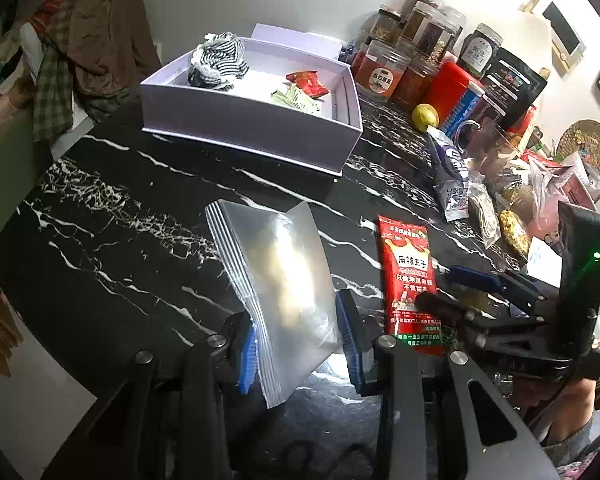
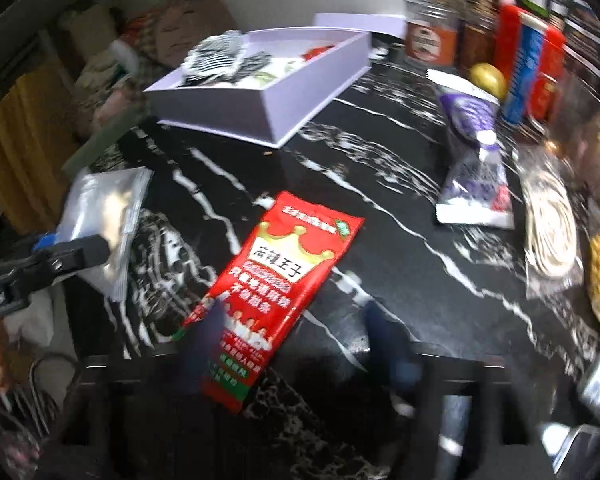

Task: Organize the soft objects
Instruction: 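Grasp the red spicy-snack bag with the right gripper while the left gripper holds the zip bag, then carry the zip bag and red snack bag with both grippers into the white box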

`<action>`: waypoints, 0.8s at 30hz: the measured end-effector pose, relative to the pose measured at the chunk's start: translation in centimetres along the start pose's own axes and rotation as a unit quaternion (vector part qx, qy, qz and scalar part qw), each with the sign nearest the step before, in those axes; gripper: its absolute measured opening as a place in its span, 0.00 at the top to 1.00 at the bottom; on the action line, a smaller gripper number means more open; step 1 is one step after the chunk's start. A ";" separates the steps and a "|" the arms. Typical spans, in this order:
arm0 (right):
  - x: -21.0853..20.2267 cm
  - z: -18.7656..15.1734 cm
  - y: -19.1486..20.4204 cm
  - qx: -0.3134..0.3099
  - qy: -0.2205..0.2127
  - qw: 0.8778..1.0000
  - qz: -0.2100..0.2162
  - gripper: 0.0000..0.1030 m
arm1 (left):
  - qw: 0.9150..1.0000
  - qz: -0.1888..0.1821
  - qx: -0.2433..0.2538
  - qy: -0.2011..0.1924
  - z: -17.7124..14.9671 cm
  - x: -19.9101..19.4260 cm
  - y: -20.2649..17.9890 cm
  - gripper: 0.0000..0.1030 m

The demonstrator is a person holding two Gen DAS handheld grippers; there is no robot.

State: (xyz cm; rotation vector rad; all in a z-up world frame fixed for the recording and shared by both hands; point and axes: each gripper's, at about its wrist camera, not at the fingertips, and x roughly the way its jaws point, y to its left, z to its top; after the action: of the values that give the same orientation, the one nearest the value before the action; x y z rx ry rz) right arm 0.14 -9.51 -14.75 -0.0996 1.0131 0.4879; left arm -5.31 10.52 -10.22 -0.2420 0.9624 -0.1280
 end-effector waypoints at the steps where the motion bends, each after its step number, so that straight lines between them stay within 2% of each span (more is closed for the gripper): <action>1: 0.2 -0.1 0.3 0.008 0.000 1.000 0.001 0.19 | 1.000 0.002 0.001 -0.002 0.0 0.0 -0.1 0.66; 4: 0.7 0.0 1.5 0.001 -0.006 1.000 -0.014 0.14 | 1.000 0.012 0.005 -0.005 0.0 0.0 -0.3 0.66; 7: 1.7 0.1 3.1 -0.008 0.000 0.998 -0.066 0.06 | 1.000 0.014 0.002 -0.003 -0.2 0.1 -0.1 0.66; 10: 2.2 -0.1 4.1 -0.005 -0.010 0.996 -0.092 0.05 | 1.000 0.029 0.006 -0.006 -0.5 0.0 0.0 0.66; 12: 2.1 -0.1 4.4 -0.003 -0.021 0.995 -0.094 0.13 | 1.000 0.031 0.000 -0.007 -0.6 -0.1 0.3 0.66; 14: 1.9 -0.1 4.4 -0.004 -0.036 0.995 -0.097 0.34 | 0.999 0.034 -0.004 -0.007 -0.7 -0.1 0.6 0.66; 16: 1.5 -0.2 4.2 -0.004 -0.042 0.995 -0.095 0.43 | 0.999 0.034 -0.008 -0.007 -0.7 -0.1 0.8 0.66; 21: 0.9 -0.4 3.6 -0.012 -0.036 0.996 -0.076 0.50 | 0.999 0.029 -0.012 -0.007 -0.9 -0.2 0.7 0.66; 24: 0.5 -0.5 2.7 0.007 -0.041 0.998 -0.047 0.52 | 1.000 0.027 -0.007 -0.009 -0.9 -0.3 0.3 0.66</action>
State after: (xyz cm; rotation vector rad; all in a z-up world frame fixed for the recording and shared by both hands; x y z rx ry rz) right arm -1.24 -7.08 -15.01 -0.1123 0.9275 0.3961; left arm -6.24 10.71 -10.58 -0.2304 0.9513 -0.0701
